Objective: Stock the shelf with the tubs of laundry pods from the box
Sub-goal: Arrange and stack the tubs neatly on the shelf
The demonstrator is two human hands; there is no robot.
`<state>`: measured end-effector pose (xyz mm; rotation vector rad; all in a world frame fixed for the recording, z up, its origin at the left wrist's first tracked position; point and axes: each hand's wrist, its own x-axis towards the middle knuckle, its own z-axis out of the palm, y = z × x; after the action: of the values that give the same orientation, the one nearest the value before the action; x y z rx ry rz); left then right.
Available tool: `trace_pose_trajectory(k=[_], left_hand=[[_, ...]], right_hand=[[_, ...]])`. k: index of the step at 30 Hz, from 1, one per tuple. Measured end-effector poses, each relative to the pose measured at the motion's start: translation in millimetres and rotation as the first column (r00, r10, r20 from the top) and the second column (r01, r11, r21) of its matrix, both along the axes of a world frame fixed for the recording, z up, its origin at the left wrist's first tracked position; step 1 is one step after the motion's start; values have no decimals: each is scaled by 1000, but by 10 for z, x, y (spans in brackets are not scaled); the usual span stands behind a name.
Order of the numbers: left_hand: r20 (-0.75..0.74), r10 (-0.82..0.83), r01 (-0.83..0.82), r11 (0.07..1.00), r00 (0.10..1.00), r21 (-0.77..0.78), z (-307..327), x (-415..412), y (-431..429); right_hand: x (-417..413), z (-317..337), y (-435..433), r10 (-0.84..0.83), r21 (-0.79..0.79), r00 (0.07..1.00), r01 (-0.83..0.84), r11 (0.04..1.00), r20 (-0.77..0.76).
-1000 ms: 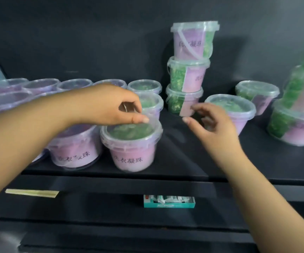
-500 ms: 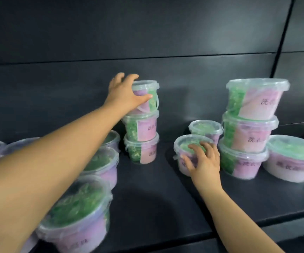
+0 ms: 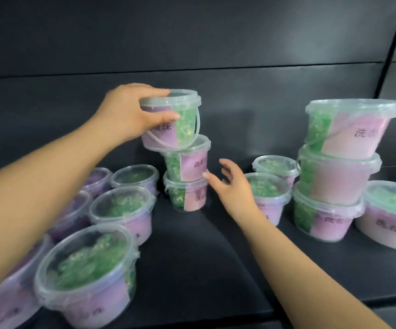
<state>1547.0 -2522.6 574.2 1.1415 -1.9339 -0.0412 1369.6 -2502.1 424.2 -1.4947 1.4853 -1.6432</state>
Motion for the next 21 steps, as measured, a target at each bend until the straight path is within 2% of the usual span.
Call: trace_pose_trajectory(k=[1, 3, 7, 10, 13, 17, 21], left_hand=[[23, 22, -22, 1000, 999, -9, -12, 88, 112], [48, 61, -62, 998, 997, 13, -59, 274, 327], [48, 65, -71, 985, 997, 155, -272, 508, 737], [63, -82, 65, 970, 995, 232, -530, 429, 1063], [174, -196, 143, 950, 965, 278, -826, 192, 1263], [183, -173, 133, 968, 968, 212, -1062, -84, 1259], [257, -206, 133, 952, 944, 275, -1337, -191, 1294]], right_hand=[[16, 48, -98, 16, 28, 1000, -16, 999, 6], [39, 142, -271, 54, 23, 996, -53, 998, -76], [4, 350, -607, 193, 69, 945, -181, 981, -262], [-12, 433, -802, 111, 25, 925, -109, 994, -363], [-14, 488, -778, 75, 4, 916, -79, 997, -394], [-72, 690, -549, 59, -43, 919, -82, 996, -389], [-205, 876, -116, 37, -118, 909, -94, 989, -416]])
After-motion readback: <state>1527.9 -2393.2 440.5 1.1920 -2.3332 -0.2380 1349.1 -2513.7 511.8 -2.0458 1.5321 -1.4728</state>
